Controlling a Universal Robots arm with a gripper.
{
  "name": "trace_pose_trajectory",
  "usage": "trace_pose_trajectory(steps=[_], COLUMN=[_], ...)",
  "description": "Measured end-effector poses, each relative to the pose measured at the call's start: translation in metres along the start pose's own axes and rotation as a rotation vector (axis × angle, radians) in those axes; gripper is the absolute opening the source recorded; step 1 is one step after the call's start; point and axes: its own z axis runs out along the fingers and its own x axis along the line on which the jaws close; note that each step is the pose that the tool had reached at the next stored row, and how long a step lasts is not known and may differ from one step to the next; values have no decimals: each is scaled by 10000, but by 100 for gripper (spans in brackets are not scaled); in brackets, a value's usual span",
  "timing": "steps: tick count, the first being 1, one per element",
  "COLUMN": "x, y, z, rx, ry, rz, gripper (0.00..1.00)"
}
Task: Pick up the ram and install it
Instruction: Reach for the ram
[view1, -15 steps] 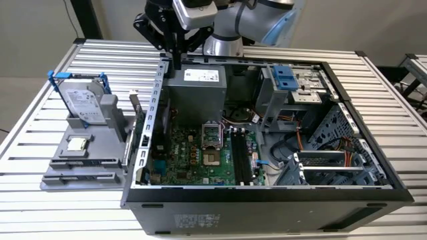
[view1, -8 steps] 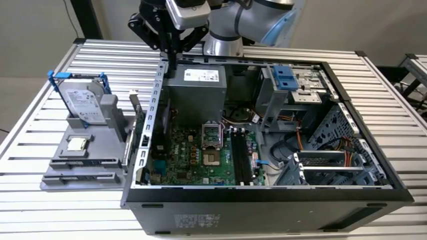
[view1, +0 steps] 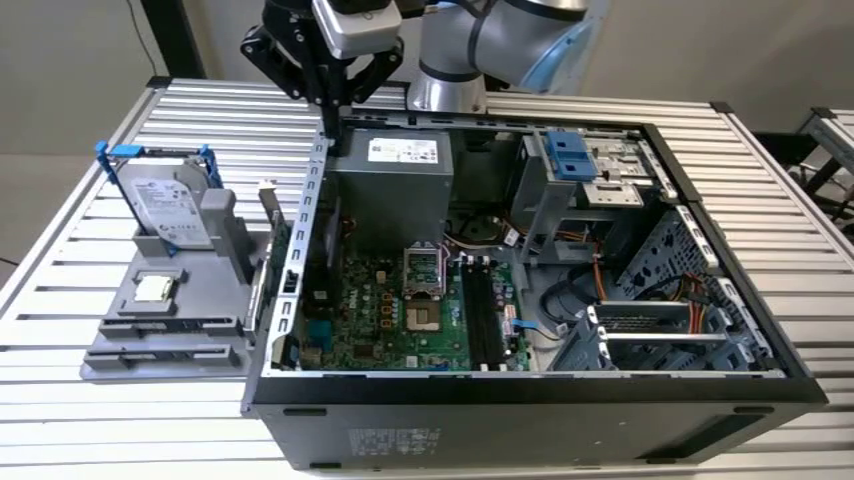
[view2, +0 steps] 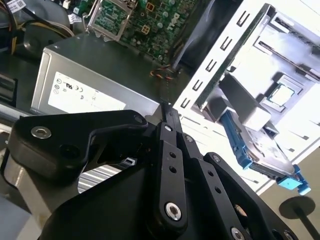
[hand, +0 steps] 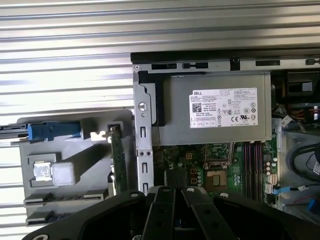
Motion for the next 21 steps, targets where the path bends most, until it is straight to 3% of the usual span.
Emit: trace_pose_trajectory(steps=[21], x=[416], y=[-28], z=[-9], rx=[-1], ry=[4], rz=[-71], gripper=[0])
